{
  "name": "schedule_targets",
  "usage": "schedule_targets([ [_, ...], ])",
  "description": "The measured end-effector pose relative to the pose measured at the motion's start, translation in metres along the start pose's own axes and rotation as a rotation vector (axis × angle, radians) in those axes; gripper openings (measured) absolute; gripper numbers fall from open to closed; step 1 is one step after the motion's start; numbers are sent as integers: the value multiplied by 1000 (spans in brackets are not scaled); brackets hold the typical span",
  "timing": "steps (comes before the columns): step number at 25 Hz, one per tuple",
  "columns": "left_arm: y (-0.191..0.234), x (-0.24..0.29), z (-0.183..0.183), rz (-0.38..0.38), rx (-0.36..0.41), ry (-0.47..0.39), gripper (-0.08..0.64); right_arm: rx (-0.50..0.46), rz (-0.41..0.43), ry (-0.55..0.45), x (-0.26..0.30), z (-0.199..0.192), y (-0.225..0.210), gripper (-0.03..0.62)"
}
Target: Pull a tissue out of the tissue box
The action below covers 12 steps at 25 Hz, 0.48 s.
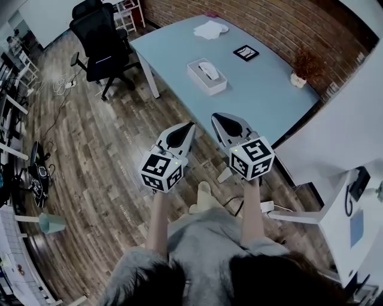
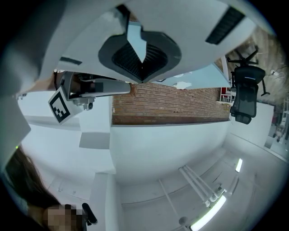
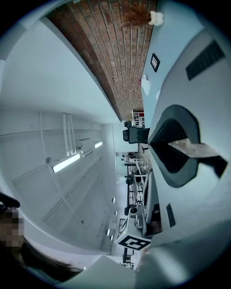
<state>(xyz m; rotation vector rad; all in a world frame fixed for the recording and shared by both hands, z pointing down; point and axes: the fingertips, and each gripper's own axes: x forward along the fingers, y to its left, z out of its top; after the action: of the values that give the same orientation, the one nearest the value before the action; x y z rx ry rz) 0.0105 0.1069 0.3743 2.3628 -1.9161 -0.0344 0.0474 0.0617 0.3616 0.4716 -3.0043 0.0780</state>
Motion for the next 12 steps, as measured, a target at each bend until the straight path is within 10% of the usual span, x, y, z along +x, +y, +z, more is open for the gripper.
schedule_targets([
  [12,52,64,7,18,-21,6,3,11,3,37,56,2,-62,-2],
])
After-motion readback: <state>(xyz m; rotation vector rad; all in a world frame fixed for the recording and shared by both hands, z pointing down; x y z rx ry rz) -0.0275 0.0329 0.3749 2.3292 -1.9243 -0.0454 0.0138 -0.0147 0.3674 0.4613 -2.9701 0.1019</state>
